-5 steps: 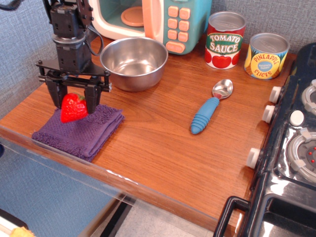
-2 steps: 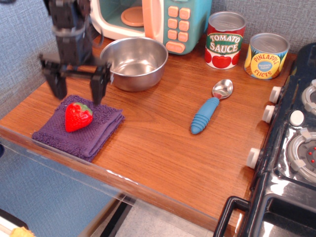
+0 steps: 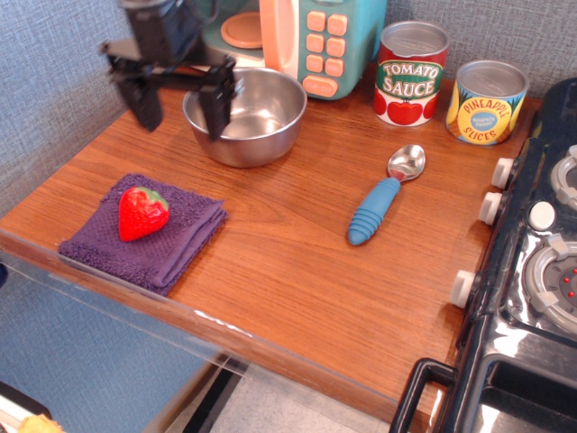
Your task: Place the strawberry on the purple rag.
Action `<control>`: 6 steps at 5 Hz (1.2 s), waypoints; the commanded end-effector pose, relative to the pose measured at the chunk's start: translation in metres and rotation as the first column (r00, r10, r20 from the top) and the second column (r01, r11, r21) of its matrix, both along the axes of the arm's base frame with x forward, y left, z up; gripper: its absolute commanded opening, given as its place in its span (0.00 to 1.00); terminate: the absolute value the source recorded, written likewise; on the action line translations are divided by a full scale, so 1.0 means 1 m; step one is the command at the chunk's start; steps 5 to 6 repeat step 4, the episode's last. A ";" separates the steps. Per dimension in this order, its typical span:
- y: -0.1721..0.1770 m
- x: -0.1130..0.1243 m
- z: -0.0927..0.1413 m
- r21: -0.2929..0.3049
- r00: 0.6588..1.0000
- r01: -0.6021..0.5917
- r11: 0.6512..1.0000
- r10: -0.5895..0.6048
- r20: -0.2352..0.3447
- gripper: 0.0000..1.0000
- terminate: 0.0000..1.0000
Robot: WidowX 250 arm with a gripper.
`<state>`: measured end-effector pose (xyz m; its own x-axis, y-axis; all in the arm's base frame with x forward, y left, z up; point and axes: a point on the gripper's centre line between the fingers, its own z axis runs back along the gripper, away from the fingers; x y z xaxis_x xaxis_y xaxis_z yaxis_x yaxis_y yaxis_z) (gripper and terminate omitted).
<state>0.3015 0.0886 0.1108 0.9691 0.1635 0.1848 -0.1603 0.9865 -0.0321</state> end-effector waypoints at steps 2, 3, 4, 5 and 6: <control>-0.001 0.018 0.014 0.089 0.992 0.121 0.989 -0.118 -0.036 1.00 0.00; -0.001 0.018 0.014 0.089 0.992 0.121 0.989 -0.118 -0.036 1.00 0.00; -0.001 0.018 0.014 0.089 0.992 0.121 0.989 -0.118 -0.036 1.00 1.00; -0.001 0.018 0.014 0.089 0.992 0.121 0.989 -0.118 -0.036 1.00 1.00; -0.001 0.018 0.014 0.089 0.992 0.121 0.989 -0.118 -0.036 1.00 1.00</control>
